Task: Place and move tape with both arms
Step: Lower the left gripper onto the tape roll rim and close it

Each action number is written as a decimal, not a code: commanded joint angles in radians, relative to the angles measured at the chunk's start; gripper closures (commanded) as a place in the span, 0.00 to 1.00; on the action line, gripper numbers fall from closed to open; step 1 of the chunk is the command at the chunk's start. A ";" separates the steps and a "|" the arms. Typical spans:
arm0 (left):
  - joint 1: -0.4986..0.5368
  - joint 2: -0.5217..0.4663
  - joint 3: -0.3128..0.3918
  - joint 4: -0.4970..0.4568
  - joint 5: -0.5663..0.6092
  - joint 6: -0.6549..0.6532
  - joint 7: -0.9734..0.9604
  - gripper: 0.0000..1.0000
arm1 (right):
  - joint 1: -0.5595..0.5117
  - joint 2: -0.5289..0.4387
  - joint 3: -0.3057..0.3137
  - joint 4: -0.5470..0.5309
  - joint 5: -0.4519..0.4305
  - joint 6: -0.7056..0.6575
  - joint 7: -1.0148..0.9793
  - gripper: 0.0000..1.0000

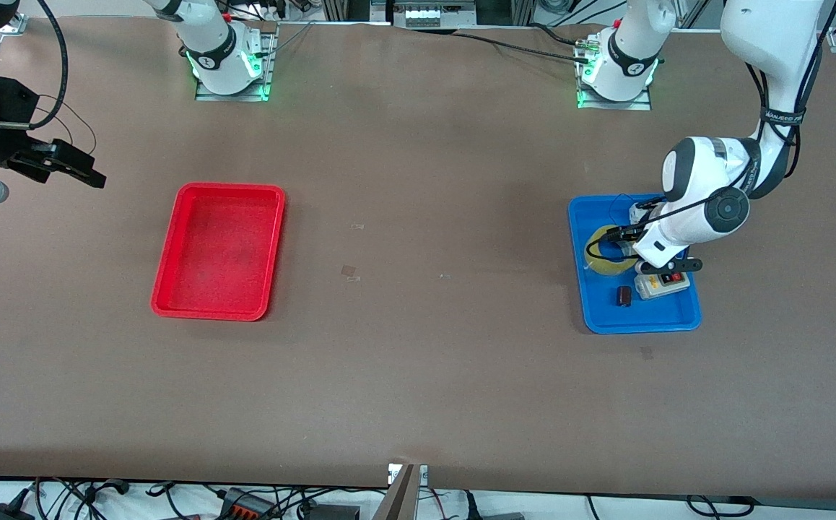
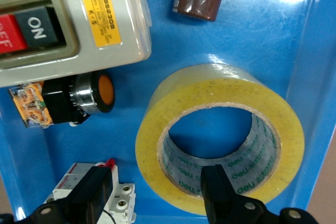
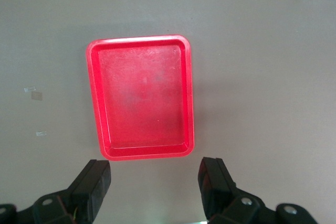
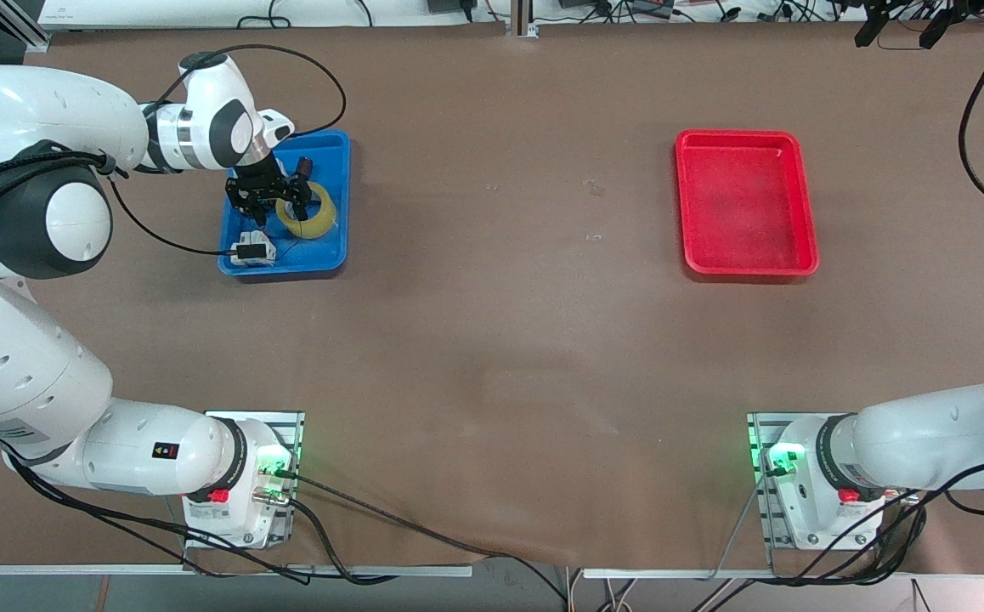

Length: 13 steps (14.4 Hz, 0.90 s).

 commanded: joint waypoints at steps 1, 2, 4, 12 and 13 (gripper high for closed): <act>-0.005 0.018 0.002 0.012 0.016 0.005 0.013 0.16 | -0.005 -0.009 -0.001 -0.003 0.016 0.004 -0.017 0.02; -0.005 0.018 0.002 0.014 0.016 0.005 0.013 0.29 | -0.005 -0.009 -0.001 -0.003 0.016 0.002 -0.017 0.02; -0.005 0.023 0.002 0.014 0.016 0.005 0.013 0.49 | -0.002 -0.009 0.001 -0.003 0.016 0.005 -0.017 0.02; -0.004 0.024 0.002 0.018 0.016 -0.001 0.014 0.84 | -0.002 -0.010 0.001 -0.002 0.016 0.004 -0.017 0.02; -0.004 0.024 0.002 0.023 0.016 -0.007 0.014 0.88 | -0.002 -0.010 0.001 -0.002 0.016 0.004 -0.017 0.02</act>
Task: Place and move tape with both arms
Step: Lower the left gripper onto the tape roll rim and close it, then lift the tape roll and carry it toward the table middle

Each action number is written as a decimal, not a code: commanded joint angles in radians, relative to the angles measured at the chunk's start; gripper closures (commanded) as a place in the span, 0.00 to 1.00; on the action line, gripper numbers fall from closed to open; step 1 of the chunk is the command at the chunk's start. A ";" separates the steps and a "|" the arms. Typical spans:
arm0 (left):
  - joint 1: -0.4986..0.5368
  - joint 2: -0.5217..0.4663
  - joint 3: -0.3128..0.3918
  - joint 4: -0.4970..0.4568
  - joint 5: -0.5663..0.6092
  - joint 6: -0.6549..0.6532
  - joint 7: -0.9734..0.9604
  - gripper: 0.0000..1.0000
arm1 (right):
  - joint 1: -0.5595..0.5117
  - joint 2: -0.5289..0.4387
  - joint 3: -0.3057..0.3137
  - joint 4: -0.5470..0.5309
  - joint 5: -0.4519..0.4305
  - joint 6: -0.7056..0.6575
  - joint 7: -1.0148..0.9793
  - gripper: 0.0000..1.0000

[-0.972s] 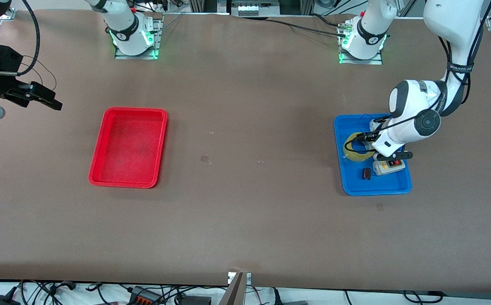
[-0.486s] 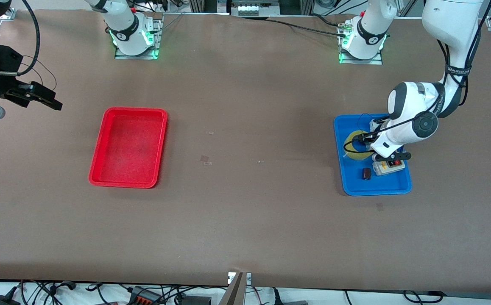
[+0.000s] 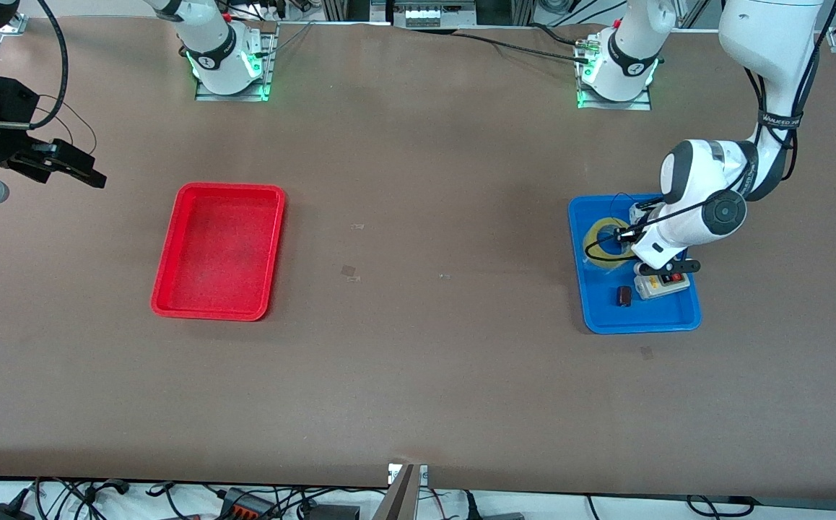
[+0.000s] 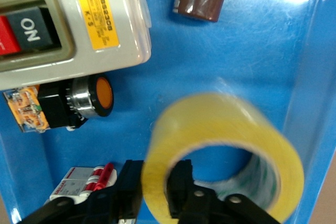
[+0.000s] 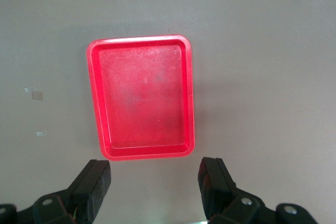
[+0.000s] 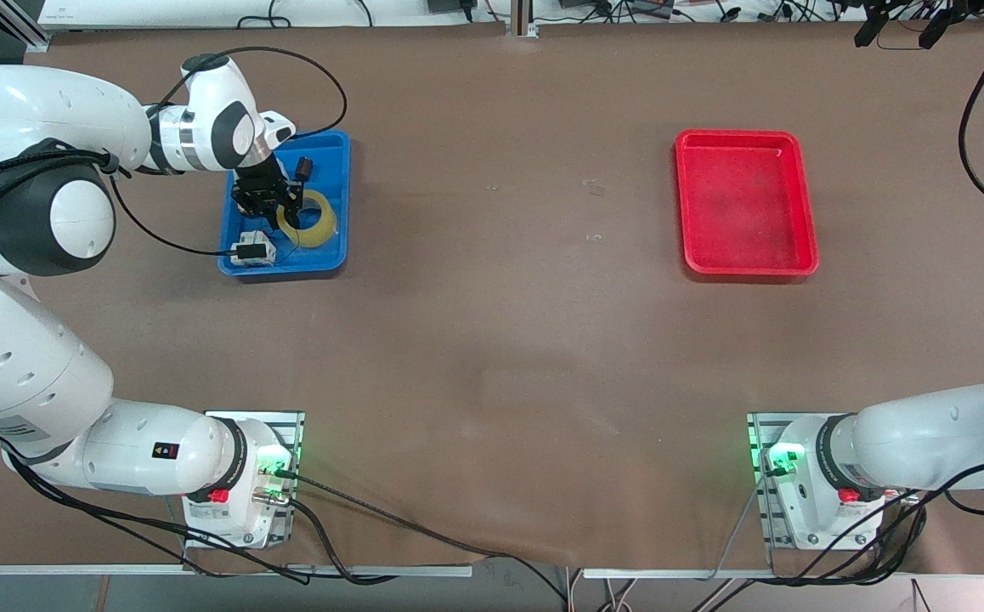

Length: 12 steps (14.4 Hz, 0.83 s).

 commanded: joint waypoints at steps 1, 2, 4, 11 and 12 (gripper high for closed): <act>-0.001 0.010 0.002 0.018 0.016 -0.016 0.013 0.92 | -0.002 -0.010 0.001 -0.002 0.015 0.005 -0.017 0.02; 0.001 0.004 0.002 0.028 0.016 -0.027 0.011 0.93 | -0.002 -0.010 0.001 -0.002 0.015 0.005 -0.017 0.02; -0.001 -0.017 0.002 0.070 0.016 -0.100 0.011 0.93 | -0.002 -0.010 0.001 -0.002 0.015 0.005 -0.017 0.02; -0.004 -0.186 -0.077 0.150 0.002 -0.289 -0.055 0.93 | -0.002 -0.010 0.001 -0.002 0.017 0.005 -0.017 0.02; -0.005 -0.183 -0.120 0.179 0.002 -0.310 -0.114 0.93 | -0.002 -0.010 0.001 -0.002 0.017 0.007 -0.017 0.02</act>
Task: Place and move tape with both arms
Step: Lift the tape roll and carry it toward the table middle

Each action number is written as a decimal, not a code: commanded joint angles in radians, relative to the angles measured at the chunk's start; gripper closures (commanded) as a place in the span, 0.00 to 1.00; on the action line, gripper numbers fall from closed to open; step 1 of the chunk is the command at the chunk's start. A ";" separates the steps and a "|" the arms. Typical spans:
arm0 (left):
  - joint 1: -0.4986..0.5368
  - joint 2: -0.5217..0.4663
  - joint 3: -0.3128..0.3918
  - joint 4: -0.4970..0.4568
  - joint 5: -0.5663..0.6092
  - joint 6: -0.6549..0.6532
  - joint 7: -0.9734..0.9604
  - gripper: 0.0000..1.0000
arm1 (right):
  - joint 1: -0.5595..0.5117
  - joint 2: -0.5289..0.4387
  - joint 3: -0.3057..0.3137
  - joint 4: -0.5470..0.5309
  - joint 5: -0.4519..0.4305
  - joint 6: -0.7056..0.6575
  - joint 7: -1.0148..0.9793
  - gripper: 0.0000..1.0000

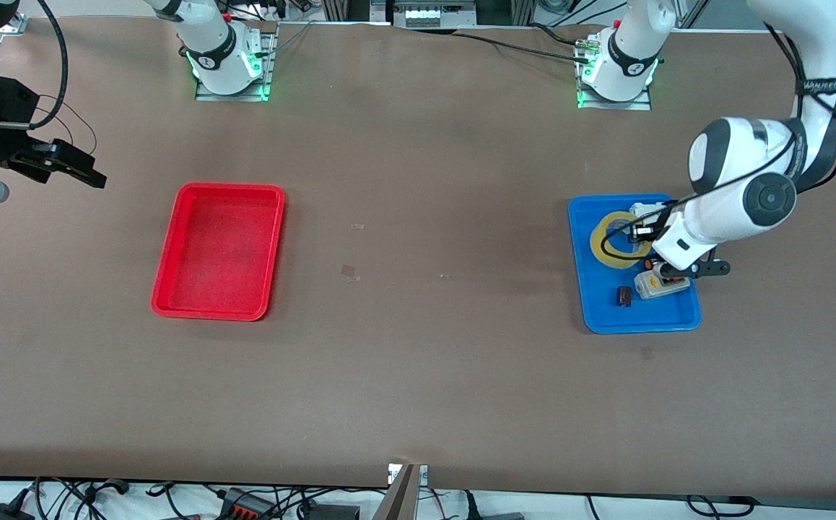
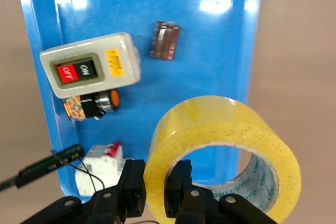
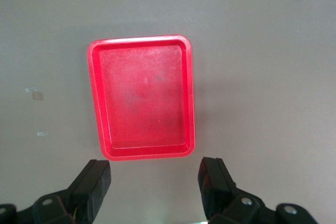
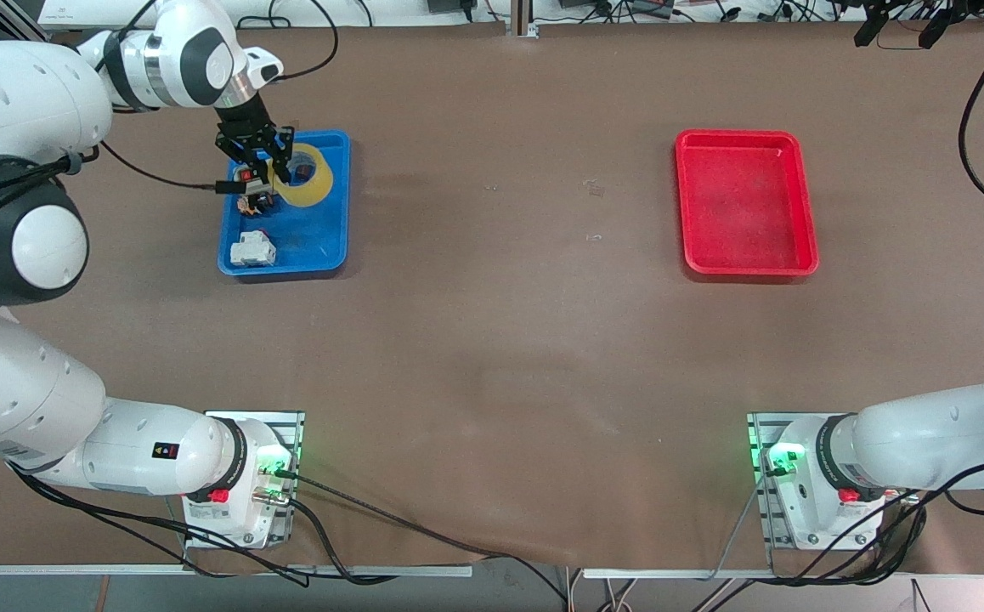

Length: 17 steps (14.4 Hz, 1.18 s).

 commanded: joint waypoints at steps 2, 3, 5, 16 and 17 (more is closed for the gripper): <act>-0.005 -0.021 -0.161 0.048 0.003 -0.063 -0.190 0.93 | -0.002 -0.010 0.001 -0.002 0.015 0.007 -0.017 0.02; -0.006 -0.015 -0.213 0.058 0.001 -0.063 -0.252 0.93 | -0.002 -0.010 -0.001 -0.002 0.015 0.007 -0.017 0.02; -0.006 0.027 -0.319 0.095 0.001 -0.061 -0.362 0.93 | -0.002 -0.010 0.001 -0.002 0.015 0.007 -0.017 0.02; -0.281 0.459 -0.461 0.439 0.099 0.006 -0.740 0.92 | -0.004 -0.001 -0.001 -0.003 0.015 0.015 -0.018 0.02; -0.302 0.494 -0.461 0.462 0.154 0.006 -0.793 0.91 | -0.004 -0.001 -0.001 -0.003 0.015 0.018 -0.017 0.02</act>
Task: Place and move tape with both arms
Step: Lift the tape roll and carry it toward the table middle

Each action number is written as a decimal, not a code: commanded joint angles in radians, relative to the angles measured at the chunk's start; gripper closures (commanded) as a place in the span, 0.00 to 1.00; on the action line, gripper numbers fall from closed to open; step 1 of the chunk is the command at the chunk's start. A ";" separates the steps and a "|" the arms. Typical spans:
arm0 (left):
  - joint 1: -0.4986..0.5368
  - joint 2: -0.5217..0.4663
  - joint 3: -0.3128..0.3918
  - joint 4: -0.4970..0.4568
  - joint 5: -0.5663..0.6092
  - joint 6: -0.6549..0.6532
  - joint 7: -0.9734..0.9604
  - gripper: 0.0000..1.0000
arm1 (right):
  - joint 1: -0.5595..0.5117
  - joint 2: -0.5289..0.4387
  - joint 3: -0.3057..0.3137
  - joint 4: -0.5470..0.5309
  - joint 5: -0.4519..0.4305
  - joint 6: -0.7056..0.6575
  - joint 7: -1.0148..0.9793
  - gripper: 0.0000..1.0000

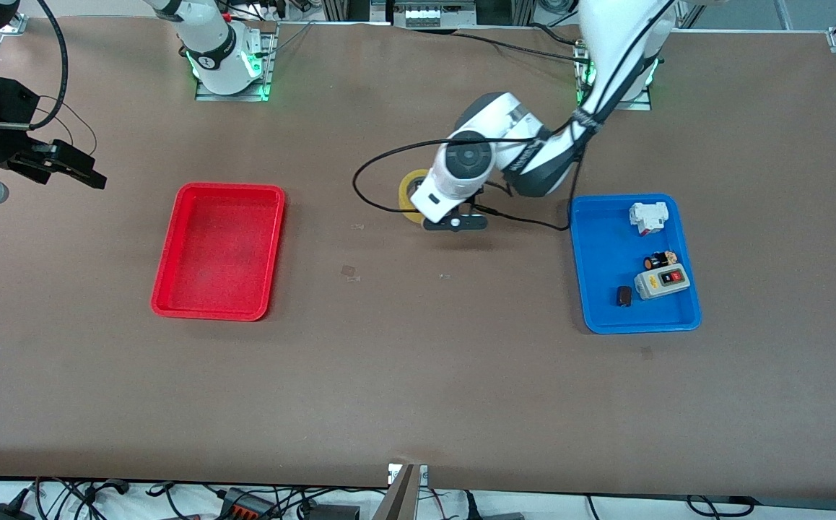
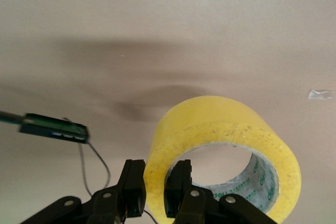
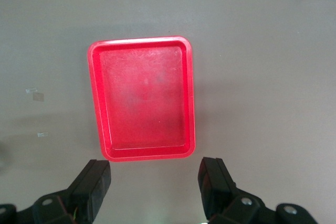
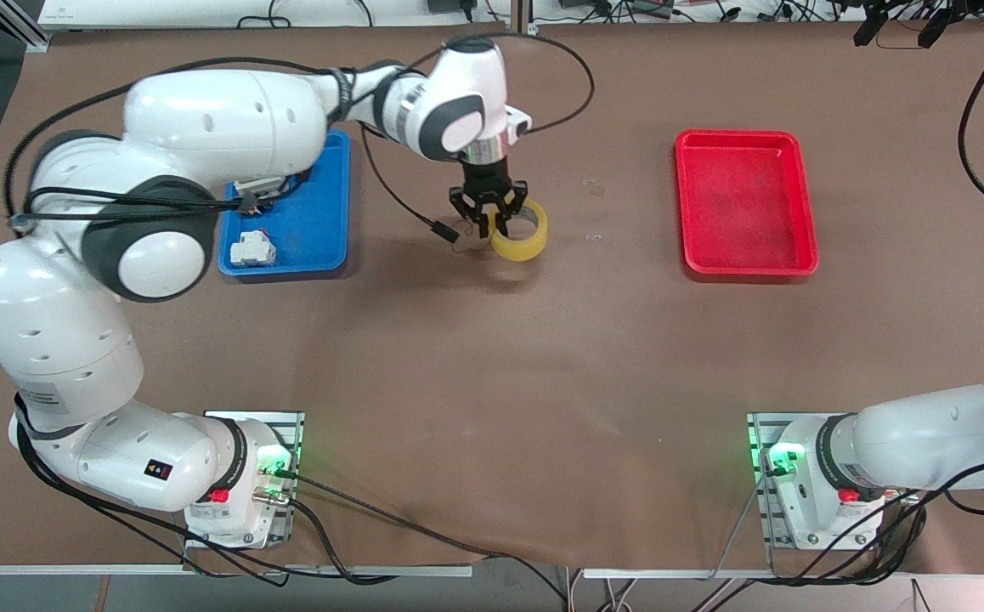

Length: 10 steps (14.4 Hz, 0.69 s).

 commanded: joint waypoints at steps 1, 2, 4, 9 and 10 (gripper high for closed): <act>-0.049 0.100 0.003 0.112 0.114 -0.020 -0.112 0.91 | -0.003 -0.003 -0.001 -0.003 0.015 0.017 -0.017 0.02; -0.052 0.108 0.003 0.126 0.122 -0.020 -0.126 0.92 | -0.003 -0.003 -0.001 -0.003 0.015 0.019 -0.017 0.02; -0.055 0.126 0.003 0.134 0.111 -0.014 -0.152 0.91 | -0.003 0.003 -0.001 -0.003 0.015 0.022 -0.017 0.02; -0.072 0.160 0.006 0.164 0.116 0.041 -0.276 0.89 | -0.002 0.003 -0.001 -0.005 0.013 0.027 -0.017 0.02; -0.072 0.167 0.008 0.178 0.117 0.041 -0.284 0.87 | -0.002 0.004 -0.001 -0.005 0.013 0.028 -0.017 0.02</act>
